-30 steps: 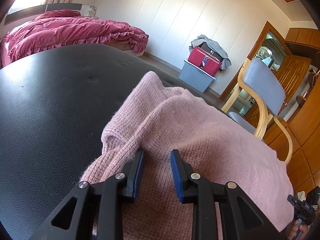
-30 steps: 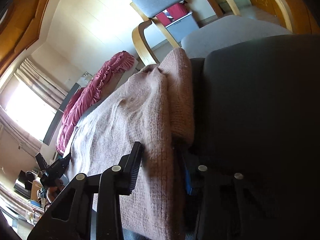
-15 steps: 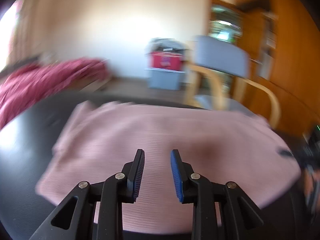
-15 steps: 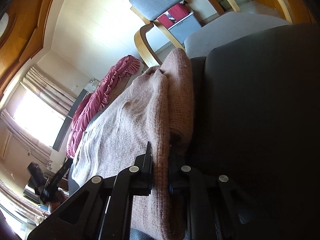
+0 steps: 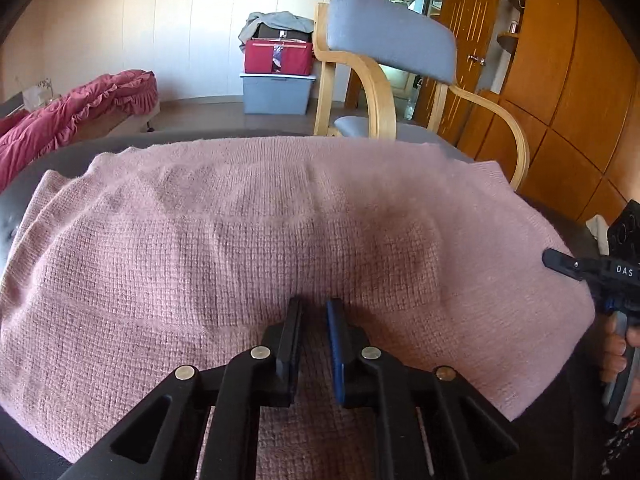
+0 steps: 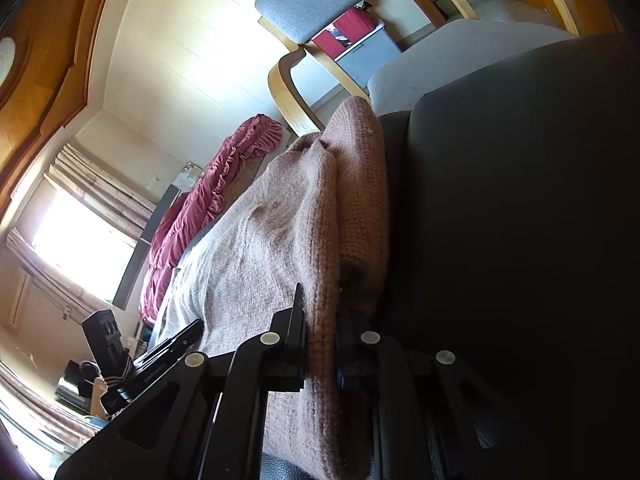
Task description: Fold clothes
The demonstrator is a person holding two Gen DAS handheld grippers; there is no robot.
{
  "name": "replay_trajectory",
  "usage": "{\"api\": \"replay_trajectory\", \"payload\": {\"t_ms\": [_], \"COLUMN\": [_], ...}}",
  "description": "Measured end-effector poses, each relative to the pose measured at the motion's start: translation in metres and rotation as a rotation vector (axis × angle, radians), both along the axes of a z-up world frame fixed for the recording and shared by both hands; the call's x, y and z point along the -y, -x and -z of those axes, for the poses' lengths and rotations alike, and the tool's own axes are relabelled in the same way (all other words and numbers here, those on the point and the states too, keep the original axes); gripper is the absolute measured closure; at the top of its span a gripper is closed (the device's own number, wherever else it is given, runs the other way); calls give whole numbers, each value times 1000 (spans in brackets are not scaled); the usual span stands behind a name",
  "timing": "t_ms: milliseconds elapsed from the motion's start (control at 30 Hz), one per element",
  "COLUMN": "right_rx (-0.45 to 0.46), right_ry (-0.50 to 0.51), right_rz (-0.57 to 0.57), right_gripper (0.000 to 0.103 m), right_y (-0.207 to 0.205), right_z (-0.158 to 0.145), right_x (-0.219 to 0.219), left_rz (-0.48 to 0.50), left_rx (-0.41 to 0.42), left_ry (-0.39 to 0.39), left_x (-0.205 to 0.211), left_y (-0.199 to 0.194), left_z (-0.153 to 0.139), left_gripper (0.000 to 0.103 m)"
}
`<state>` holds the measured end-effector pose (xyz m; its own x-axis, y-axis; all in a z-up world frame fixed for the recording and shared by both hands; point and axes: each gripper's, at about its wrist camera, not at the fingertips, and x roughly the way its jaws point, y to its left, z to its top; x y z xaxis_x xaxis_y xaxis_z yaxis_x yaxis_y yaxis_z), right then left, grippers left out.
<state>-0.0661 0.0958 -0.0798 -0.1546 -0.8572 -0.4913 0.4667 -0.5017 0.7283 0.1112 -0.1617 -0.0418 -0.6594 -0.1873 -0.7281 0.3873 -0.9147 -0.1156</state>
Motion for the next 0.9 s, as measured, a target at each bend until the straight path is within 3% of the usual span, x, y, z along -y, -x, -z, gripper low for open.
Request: {"api": "replay_trajectory", "payload": {"t_ms": [133,433,500,633,733,833,900], "right_rx": [67,162,158,143,131,120,114], "right_ry": [73,258,263,255,249,239,216], "right_rz": [4,-61,-86,-138,-178,-214,-240], "right_gripper": [94,96,96,97,97,97,97], "right_y": [1,-15,-22,-38,-50,-62,-72], "right_z": [1,-34,-49,-80,-104,-125,-132], "right_x": [-5,14,31,72,102,132,157], "left_rz": [-2,-2,0,17,0,-19,-36], "left_rx": [18,-2,-10,-73,-120,-112,-127], "left_ry": [54,10,-9,-122,-87,-70,-127], "left_x": [-11,2,6,20,29,45,59], "left_y": [2,-6,-8,-33,-65,-94,-105], "left_z": [-1,-1,-1,-11,-21,-20,-15], "left_gripper": [92,91,91,90,90,86,86]}}
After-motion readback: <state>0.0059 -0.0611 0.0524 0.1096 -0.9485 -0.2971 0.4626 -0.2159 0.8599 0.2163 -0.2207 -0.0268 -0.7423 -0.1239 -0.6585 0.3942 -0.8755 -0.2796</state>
